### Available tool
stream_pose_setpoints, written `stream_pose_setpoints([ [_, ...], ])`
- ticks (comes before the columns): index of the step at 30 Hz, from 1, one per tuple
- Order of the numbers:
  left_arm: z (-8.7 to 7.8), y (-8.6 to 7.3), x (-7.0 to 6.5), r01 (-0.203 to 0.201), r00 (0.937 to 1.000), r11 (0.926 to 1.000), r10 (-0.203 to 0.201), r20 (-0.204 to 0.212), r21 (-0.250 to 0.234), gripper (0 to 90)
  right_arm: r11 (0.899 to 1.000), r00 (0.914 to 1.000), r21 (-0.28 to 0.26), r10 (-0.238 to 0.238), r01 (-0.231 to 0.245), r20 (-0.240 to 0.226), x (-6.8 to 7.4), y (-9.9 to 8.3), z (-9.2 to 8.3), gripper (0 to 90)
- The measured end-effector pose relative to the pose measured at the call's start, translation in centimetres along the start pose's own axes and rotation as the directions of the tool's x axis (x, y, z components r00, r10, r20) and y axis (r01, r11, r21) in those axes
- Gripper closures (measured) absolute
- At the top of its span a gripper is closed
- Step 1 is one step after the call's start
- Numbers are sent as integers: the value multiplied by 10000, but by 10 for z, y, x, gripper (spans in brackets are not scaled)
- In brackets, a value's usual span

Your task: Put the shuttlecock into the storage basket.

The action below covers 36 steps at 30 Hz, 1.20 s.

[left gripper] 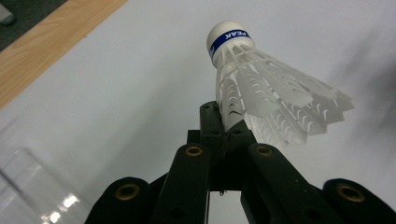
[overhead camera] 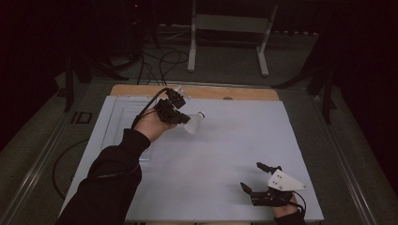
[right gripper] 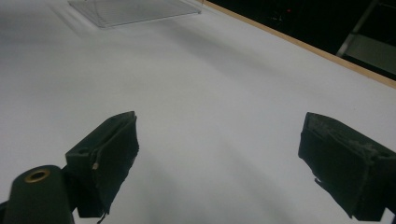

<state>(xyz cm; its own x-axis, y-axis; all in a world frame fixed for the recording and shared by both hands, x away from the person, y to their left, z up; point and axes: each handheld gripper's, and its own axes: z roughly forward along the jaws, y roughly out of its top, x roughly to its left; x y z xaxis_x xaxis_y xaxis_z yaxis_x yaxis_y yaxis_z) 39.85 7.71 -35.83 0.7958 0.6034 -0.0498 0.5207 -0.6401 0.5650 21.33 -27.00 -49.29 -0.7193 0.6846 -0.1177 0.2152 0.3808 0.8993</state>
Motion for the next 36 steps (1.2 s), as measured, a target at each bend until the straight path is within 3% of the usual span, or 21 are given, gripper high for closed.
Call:
stream_pose_setpoints([
  [20, -34, -25, 27, 612, 9962, 9979, -625, -612, -223, 900, 10000, 10000, 5, -22, 22, 32, 0, 1, 0, 118],
  [36, -61, -54, 50, 1210, 9849, 9919, -1247, -1203, -374, 900, 10000, 10000, 55, -27, 26, 53, 1, 1, 0, 117],
])
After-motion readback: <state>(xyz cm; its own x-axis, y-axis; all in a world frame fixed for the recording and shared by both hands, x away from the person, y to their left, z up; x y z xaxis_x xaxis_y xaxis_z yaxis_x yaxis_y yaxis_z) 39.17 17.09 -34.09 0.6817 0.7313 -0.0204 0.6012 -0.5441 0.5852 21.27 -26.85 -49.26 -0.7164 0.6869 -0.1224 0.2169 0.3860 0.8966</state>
